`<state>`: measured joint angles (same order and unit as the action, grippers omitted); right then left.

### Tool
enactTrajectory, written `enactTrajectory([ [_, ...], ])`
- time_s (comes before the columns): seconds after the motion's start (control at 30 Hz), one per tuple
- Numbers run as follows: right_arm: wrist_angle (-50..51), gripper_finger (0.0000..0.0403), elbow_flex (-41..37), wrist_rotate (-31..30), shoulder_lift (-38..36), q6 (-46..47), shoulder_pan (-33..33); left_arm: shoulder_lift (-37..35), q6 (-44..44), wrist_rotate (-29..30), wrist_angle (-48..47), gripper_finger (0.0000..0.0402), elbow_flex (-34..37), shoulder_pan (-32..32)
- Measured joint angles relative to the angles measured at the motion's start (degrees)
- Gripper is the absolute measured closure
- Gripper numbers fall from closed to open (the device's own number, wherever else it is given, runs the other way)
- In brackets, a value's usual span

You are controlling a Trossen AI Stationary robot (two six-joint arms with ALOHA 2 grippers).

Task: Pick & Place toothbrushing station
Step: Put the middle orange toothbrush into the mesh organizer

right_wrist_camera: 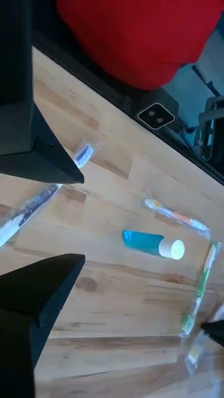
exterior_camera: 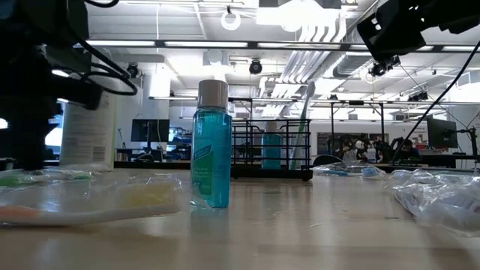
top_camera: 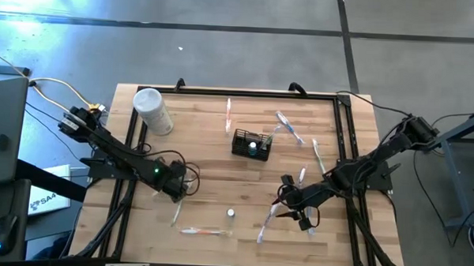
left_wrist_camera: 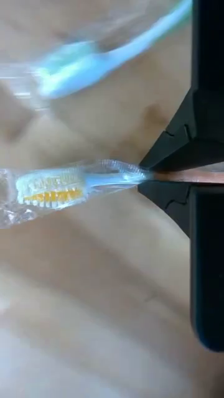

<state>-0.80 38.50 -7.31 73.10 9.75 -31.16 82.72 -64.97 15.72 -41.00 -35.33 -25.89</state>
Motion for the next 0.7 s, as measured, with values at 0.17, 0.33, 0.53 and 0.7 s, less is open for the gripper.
enactTrajectory([
  [0.17, -1.58, 0.0215, 0.00, -0.65, 0.00, 0.93, -1.27, -0.53, 2.03, 7.29, -2.72, 0.0399, -1.73, 0.06],
  [0.33, -3.12, 0.0215, 0.02, -0.63, 0.00, 0.08, -2.42, -0.68, 5.14, 12.02, -11.62, 0.0401, -8.31, 0.07],
  [0.53, -4.02, 0.0215, 0.02, -0.65, 0.00, 0.99, -2.76, -0.93, 12.70, 21.78, -18.85, 0.0401, -18.68, 0.04],
  [0.7, -4.04, 0.0215, 0.02, -4.71, 0.00, 3.00, -4.26, -5.92, 24.47, 31.86, -18.95, 0.0401, -25.29, 1.13],
])
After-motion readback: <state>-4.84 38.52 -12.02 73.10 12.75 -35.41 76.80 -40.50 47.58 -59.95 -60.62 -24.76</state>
